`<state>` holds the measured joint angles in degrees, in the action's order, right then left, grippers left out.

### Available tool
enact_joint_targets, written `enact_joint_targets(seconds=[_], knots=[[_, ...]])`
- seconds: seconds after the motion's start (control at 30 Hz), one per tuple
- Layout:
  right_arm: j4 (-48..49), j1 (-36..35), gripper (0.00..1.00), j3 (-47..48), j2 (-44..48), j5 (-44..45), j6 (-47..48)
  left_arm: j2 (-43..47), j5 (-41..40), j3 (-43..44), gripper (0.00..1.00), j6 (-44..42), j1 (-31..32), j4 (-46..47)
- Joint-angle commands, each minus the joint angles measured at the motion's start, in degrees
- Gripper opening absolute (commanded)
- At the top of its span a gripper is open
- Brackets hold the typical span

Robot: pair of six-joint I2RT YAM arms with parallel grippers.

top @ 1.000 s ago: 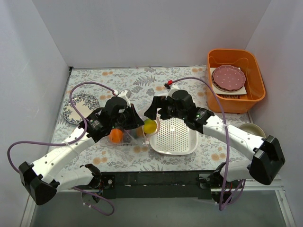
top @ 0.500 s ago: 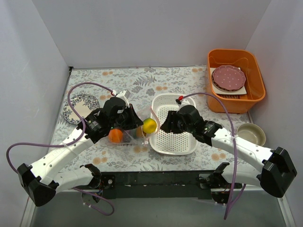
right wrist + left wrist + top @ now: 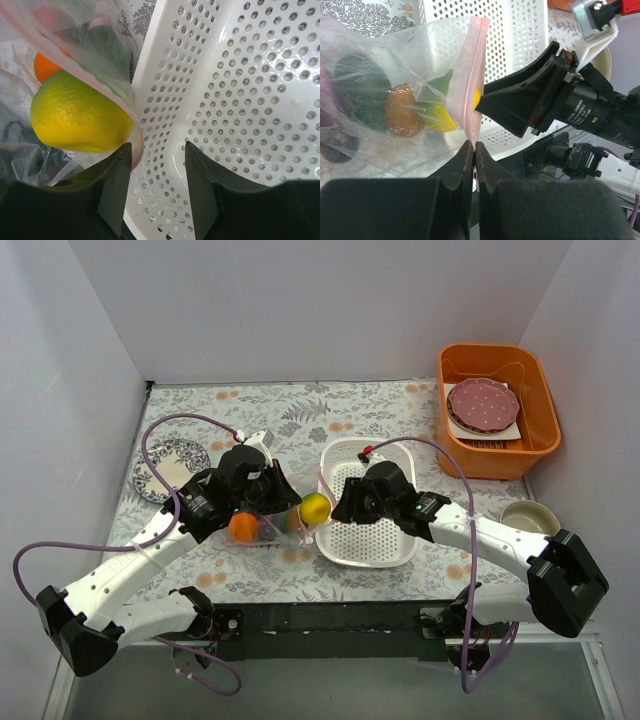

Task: Place the food in the zip-top bag and seal the zipper
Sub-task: Adjust the zipper food storage bag at the center of the board.

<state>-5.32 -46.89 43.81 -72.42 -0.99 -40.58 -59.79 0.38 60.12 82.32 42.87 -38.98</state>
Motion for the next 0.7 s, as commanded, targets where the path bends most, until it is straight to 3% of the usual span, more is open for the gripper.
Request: enact_joint_targets(seconds=[0.0, 0.07, 0.1, 0.17, 0.3, 0.4, 0.67], knots=[[3.47, -0.04, 0.41, 3.47, -2.37, -2.25, 0.06, 0.82, -1.26, 2.46, 0.0, -0.15, 0.02, -0.13], [3.65, -0.04, 0.25, 4.52, -3.16, -3.57, 0.67, 0.82, -1.44, 2.46, 0.0, -0.15, 0.02, -0.3], [3.48, -0.13, 0.1, 5.83, -3.34, -4.1, 0.94, 0.99, -2.05, 2.46, 0.0, -0.06, 0.02, -0.48], [3.21, -0.04, 0.01, 7.42, -3.08, -4.45, 2.25, 1.95, -3.54, 2.72, 0.0, 1.08, 0.02, -0.92], [2.42, -0.21, 0.01, 12.6, -1.23, -5.15, 4.1, 4.68, -7.05, 3.51, 0.0, 1.61, 0.02, -0.65], [2.25, -0.48, 0.01, 18.66, -1.31, -6.73, 5.68, 4.51, -12.76, 6.93, 0.0, 3.37, 0.02, -5.39], [-8.2, -1.45, 0.01, 40.37, -14.84, -13.86, 7.88, 6.18, -24.28, 15.81, 0.0, 3.02, 0.02, -13.74]])
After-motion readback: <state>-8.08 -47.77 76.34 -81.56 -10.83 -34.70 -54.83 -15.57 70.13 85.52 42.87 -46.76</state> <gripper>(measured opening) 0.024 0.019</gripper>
